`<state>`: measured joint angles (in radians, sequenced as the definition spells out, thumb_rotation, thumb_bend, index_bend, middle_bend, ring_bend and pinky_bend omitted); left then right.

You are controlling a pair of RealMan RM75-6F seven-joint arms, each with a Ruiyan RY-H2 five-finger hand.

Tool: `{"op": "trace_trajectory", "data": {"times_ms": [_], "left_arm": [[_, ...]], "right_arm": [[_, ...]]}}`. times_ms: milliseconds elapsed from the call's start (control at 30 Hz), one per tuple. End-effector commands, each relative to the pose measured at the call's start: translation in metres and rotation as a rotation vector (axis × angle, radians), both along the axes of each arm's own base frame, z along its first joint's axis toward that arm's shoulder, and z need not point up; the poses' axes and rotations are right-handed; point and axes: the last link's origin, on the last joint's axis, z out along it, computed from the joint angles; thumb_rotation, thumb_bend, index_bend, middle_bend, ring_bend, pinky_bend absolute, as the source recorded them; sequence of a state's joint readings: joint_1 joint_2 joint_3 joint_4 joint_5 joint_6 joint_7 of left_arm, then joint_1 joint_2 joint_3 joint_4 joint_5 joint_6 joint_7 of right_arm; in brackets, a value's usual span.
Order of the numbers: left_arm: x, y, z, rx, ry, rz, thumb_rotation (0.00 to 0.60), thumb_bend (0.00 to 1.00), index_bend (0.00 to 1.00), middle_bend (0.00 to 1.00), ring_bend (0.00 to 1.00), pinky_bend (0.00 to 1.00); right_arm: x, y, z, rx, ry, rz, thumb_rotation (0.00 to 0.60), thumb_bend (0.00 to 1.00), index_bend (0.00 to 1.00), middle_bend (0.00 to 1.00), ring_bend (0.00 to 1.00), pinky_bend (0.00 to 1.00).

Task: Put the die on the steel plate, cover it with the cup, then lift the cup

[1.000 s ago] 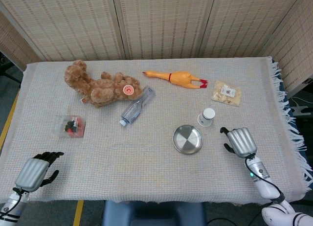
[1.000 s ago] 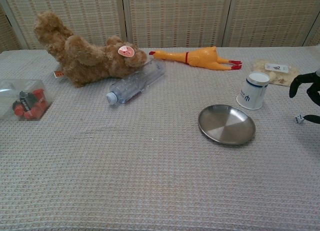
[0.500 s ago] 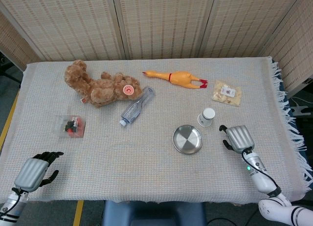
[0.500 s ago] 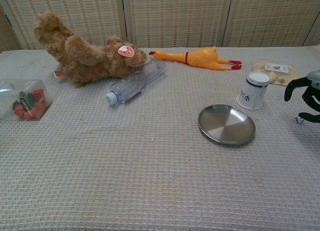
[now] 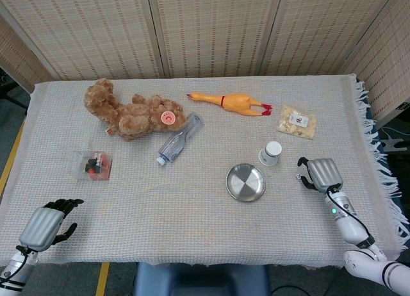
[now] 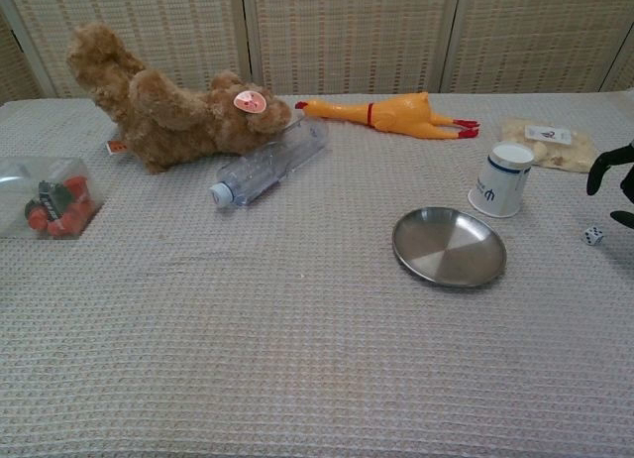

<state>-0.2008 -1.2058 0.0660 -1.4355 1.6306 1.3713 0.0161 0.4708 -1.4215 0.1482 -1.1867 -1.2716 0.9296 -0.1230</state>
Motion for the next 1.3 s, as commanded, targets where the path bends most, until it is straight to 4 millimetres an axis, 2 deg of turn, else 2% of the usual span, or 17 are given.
{"op": "trace_trajectory", "data": {"times_ms": [33,633,1300], "left_arm": [[0.0,0.0,0.0,0.0,-0.001,0.0,0.6,0.36,0.25,0.33,0.3,0.45],[0.0,0.0,-0.001,-0.006,0.001,0.003,0.6,0.36,0.25,0.33,0.3,0.45],[0.0,0.0,-0.001,-0.004,0.002,0.001,0.6,0.36,0.25,0.33,0.3,0.45]], "right_arm": [[-0.006,0.001,0.0,0.003,-0.007,-0.016,0.6,0.31,0.37,0.77,0.73,0.84],[-0.033,0.001,-0.009,0.05,-0.028,-0.071,0.6,0.31,0.37,0.77,0.73,0.84],[-0.034,-0.004,-0.02,0.053,-0.048,-0.047,0.6,0.31,0.4,0.77,0.73,0.84]]}}
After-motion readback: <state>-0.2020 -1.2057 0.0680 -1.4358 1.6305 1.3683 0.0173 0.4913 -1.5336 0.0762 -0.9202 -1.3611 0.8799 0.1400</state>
